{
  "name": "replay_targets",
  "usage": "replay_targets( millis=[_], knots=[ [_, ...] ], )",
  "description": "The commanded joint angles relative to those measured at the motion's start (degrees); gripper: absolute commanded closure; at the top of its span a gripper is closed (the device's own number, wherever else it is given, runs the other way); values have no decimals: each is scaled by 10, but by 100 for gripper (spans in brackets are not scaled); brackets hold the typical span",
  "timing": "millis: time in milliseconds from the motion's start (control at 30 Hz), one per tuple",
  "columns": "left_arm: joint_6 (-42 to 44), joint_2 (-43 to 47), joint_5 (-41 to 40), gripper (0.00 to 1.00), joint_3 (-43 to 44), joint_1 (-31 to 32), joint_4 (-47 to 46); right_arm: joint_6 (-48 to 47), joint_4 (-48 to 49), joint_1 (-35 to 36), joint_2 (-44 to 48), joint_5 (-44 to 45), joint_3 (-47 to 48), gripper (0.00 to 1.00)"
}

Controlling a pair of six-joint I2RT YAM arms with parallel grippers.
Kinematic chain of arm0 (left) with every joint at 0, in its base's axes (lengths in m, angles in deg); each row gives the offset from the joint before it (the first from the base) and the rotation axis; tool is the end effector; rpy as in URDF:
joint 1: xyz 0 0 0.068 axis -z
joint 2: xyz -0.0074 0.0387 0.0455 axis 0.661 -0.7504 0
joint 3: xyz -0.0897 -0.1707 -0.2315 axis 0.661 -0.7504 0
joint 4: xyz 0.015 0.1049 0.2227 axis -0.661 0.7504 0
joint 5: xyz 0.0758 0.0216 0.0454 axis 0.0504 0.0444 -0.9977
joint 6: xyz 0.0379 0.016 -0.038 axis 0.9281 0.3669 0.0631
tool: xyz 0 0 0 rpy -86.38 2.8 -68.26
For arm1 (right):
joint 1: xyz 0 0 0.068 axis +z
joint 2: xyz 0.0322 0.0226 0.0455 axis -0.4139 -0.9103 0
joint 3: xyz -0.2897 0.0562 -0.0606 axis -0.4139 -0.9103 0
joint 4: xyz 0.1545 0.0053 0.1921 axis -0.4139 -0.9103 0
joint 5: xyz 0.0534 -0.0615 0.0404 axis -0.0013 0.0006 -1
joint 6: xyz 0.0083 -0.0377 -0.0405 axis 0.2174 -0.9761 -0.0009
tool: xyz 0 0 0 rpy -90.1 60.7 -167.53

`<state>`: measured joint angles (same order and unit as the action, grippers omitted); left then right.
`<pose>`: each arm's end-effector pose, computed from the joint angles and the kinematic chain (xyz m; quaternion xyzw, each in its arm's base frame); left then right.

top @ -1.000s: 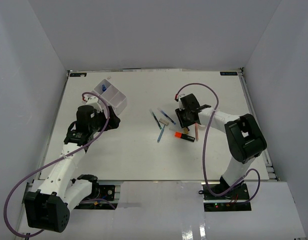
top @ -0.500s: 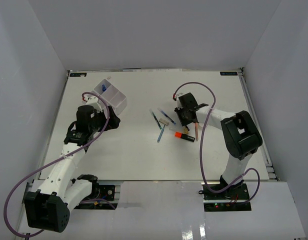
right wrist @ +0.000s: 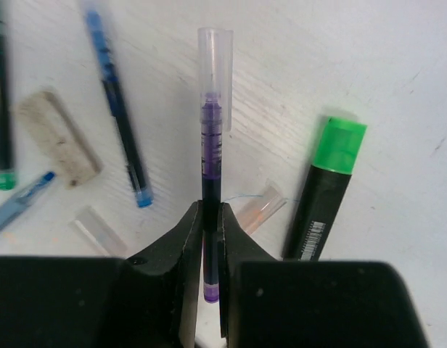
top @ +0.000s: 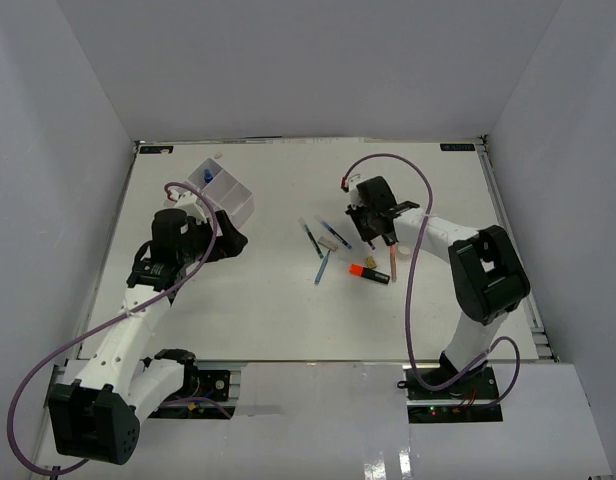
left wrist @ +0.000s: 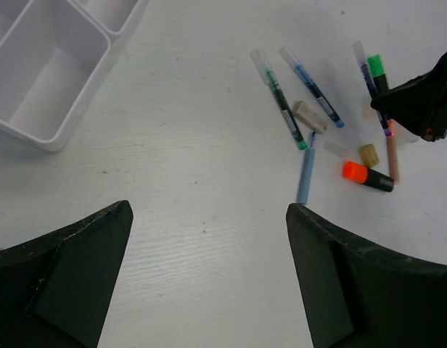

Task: Sort the stationery into containers
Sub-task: Pick up the pen from the center of the board, then place the pen in the storage box.

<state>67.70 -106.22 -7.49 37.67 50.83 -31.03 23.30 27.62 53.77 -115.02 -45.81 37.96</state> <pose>0.1741 -0.0373 0.2956 -0.0364 0.8773 -0.2134 0.4284 0.3316 0.1807 0.2218 -0.2629 0.8990 0.0124 0.3500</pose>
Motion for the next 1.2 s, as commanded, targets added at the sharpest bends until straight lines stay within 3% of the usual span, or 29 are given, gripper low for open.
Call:
replay_targets(
  millis=[0, 233, 567, 667, 933, 1167],
  knots=[
    [-37, 7, 69, 2, 46, -3, -18, -24, 37, 27, 94, -22, 18, 92],
    [-143, -35, 158, 2, 108, 17, -53, -23, 156, 135, 216, -62, -49, 92],
    [-183, -72, 72, 3, 143, 119, -106, -14, 265, 238, 253, -65, -83, 92],
    [-188, -79, 68, 9, 149, 128, -117, -11, 275, 248, 251, -61, -84, 91],
    [-187, -101, 34, 35, 153, 152, -120, 2, 320, 264, 251, -56, -100, 91],
    [-184, -103, 23, 76, 160, 162, -125, 3, 333, 270, 243, -41, -105, 84]
  ],
)
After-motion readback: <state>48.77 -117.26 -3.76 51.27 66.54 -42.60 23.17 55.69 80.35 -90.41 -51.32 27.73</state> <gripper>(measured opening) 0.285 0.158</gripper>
